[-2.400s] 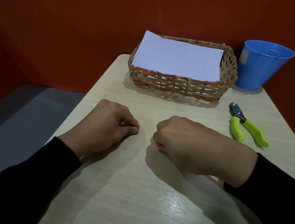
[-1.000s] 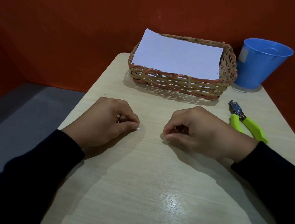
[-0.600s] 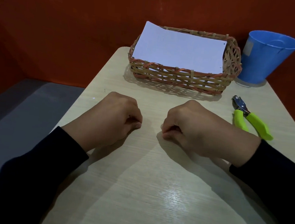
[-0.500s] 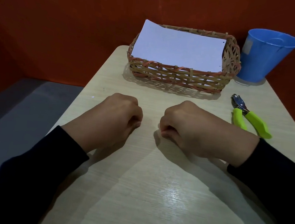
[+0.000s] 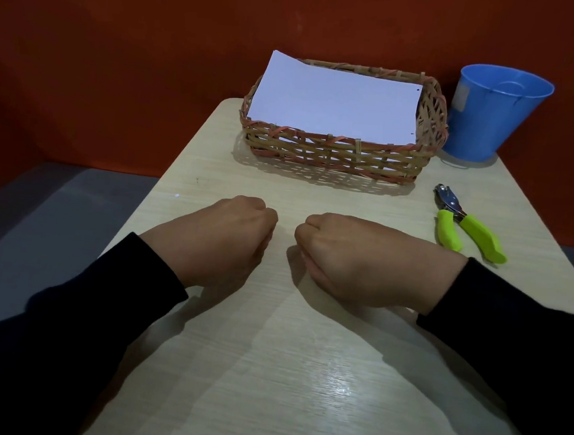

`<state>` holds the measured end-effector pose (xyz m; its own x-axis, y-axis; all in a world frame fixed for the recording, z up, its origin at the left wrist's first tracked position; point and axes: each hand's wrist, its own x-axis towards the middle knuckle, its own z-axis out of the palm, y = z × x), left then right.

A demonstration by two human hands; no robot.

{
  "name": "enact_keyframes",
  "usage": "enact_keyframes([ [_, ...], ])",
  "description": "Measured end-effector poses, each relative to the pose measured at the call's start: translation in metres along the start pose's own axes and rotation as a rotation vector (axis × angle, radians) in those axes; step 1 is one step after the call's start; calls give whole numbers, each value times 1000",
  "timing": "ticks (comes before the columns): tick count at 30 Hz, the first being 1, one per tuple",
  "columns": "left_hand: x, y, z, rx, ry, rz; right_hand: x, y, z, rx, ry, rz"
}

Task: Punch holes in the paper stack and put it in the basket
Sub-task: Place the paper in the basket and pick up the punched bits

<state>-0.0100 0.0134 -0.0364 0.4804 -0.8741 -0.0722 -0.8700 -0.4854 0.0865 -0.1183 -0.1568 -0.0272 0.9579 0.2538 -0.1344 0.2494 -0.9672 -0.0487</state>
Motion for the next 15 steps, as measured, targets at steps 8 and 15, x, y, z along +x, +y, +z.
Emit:
enact_keyframes([
  [8, -9, -17, 16, -245, 185, 78, -6, 23, 13, 359, 205, 35],
  [15, -15, -25, 5, -492, 147, -44, -14, 46, 10, 902, 185, 167],
])
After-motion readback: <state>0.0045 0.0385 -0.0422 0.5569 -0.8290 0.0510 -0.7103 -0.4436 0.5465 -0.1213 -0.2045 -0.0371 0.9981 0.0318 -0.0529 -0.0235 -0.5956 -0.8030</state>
